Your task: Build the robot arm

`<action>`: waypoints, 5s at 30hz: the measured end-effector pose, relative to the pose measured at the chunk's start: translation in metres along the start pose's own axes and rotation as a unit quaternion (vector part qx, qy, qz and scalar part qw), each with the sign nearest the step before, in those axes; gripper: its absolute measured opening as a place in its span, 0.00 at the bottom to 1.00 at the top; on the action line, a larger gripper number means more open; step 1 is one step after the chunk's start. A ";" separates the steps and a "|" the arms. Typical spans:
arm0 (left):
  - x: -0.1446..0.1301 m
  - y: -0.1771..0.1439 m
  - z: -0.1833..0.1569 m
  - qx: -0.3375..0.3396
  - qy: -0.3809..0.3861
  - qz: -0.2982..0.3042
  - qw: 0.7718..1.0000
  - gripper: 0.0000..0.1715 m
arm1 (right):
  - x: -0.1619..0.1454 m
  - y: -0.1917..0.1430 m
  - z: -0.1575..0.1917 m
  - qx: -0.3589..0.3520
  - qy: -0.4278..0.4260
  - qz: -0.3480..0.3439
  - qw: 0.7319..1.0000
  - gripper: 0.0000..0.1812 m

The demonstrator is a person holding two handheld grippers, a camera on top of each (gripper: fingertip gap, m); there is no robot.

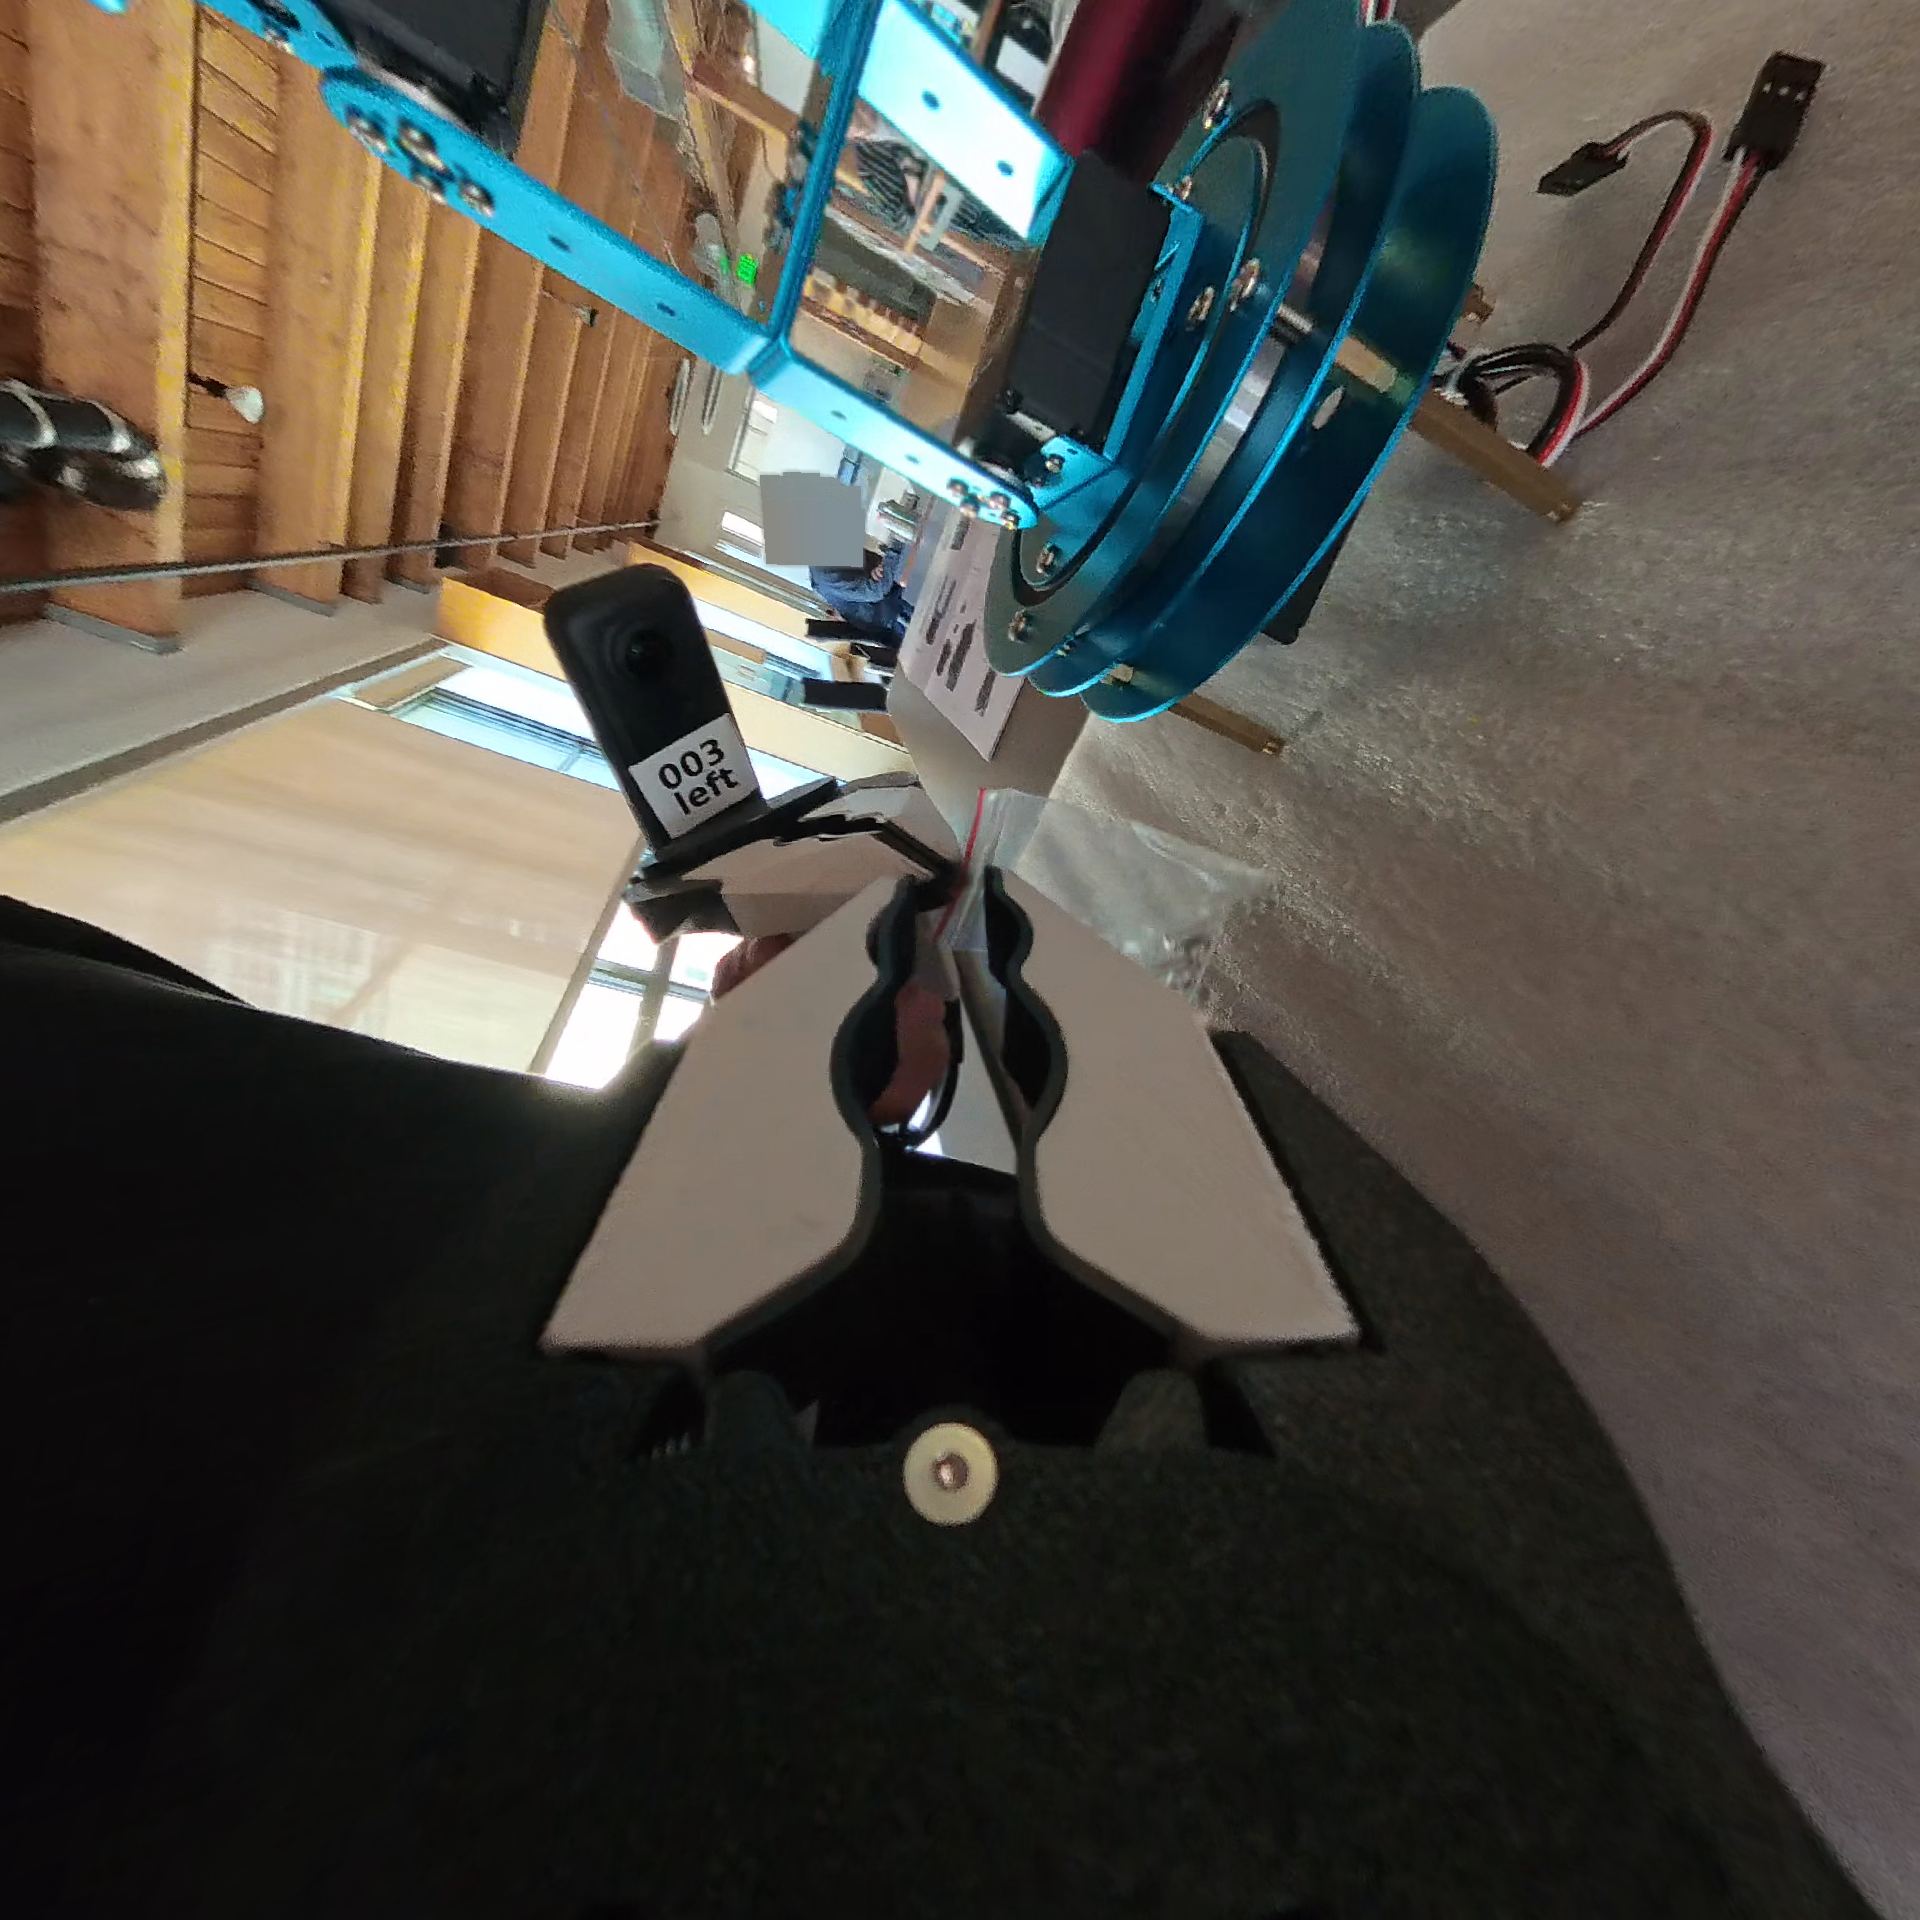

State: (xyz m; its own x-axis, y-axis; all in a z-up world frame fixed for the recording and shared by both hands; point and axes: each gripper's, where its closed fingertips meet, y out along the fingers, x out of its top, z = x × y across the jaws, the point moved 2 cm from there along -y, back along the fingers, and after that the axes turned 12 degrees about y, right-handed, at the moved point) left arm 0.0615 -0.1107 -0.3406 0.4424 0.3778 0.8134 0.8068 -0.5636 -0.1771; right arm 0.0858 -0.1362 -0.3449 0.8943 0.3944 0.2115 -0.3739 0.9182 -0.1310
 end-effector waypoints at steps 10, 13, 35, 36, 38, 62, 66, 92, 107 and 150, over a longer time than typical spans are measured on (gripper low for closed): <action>0.000 0.002 -0.003 -0.022 -0.001 -0.001 1.000 0.00 | 0.002 0.000 0.000 0.055 0.054 0.001 0.997 0.03; 0.000 0.002 -0.005 -0.024 0.003 0.003 1.000 0.00 | 0.002 0.000 -0.001 0.055 0.056 0.005 0.997 0.02; -0.003 0.001 -0.004 -0.062 -0.031 0.005 0.998 0.00 | 0.000 0.000 -0.001 -0.003 -0.029 0.016 0.999 0.00; -0.002 0.001 -0.006 -0.068 -0.028 0.004 0.997 0.00 | 0.000 -0.001 0.001 0.002 -0.029 0.018 0.999 0.00; 0.001 -0.001 -0.010 -0.088 -0.027 -0.001 0.996 0.00 | -0.002 -0.002 0.006 0.021 -0.022 0.028 0.999 0.00; -0.011 0.000 -0.006 -0.054 0.002 0.035 0.998 0.05 | -0.008 -0.001 0.000 -0.052 -0.074 0.036 0.995 0.00; -0.012 -0.002 -0.008 -0.052 0.009 0.034 0.998 0.03 | -0.010 0.000 0.002 -0.051 -0.076 0.043 0.995 0.00; -0.014 0.006 -0.010 -0.030 0.022 0.072 0.997 0.07 | -0.003 -0.006 -0.009 -0.097 -0.039 -0.006 0.995 0.00; -0.012 0.007 -0.004 -0.004 0.048 0.073 0.996 0.01 | -0.006 -0.003 -0.004 -0.095 -0.055 0.013 0.994 0.00; -0.013 0.003 -0.011 -0.095 -0.037 0.018 0.995 0.00 | -0.012 -0.011 -0.001 0.023 -0.016 0.058 0.998 0.00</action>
State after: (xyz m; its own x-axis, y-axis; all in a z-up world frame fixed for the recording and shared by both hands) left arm 0.0545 -0.1254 -0.3454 0.5030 0.4045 0.7638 0.7051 -0.7031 -0.0920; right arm 0.0788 -0.1509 -0.3470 0.8365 0.4978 0.2290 -0.4855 0.8671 -0.1116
